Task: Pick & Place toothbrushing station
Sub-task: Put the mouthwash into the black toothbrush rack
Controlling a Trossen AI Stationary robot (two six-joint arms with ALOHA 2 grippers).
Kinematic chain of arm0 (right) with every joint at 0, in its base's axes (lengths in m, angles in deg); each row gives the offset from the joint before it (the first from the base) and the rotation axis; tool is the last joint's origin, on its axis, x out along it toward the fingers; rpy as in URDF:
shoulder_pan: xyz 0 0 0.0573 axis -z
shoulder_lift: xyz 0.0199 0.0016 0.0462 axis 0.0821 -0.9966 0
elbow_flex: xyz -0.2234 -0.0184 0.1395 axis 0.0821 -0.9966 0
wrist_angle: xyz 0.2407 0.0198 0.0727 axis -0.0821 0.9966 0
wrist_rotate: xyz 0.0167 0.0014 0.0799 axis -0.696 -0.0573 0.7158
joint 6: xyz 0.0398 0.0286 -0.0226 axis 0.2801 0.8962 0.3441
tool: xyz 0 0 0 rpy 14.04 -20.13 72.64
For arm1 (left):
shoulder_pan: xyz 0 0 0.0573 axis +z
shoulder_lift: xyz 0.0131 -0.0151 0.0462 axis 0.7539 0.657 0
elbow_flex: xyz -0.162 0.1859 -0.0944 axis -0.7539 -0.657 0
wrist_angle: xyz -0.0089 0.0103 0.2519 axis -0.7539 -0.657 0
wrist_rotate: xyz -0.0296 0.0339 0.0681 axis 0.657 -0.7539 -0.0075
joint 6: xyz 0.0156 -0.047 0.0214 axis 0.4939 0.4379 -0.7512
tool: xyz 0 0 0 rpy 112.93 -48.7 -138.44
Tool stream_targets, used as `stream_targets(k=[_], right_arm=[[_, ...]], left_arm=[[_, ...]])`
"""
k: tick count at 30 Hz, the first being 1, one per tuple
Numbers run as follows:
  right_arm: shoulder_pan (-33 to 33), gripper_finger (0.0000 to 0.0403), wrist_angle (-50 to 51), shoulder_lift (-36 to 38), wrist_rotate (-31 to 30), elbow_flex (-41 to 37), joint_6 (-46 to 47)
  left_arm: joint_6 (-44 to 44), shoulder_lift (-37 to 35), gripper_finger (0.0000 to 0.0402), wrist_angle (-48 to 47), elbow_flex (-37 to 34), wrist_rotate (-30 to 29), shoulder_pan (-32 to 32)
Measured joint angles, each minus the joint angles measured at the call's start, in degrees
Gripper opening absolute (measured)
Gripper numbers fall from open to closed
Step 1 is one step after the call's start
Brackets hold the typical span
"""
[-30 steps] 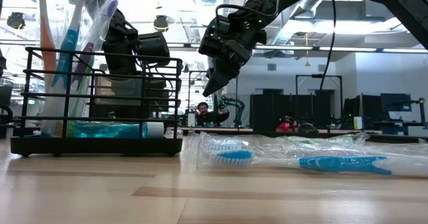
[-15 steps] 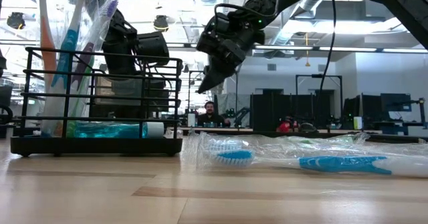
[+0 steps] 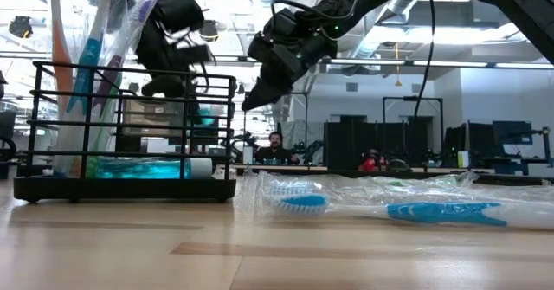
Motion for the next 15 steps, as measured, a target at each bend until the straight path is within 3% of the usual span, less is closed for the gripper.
stream_targets(k=[8, 15], right_arm=[[0.07, 0.0092, -4.86, 2.05, -0.33, -0.09, 0.17], [-0.28, 0.0092, -6.47, 5.66, 0.09, 0.05, -0.08]], left_arm=[[4.73, -8.28, 0.0084, 0.51, 0.11, 5.85, -0.01], [6.44, -12.49, 0.0083, 0.25, 0.11, 6.35, -0.01]])
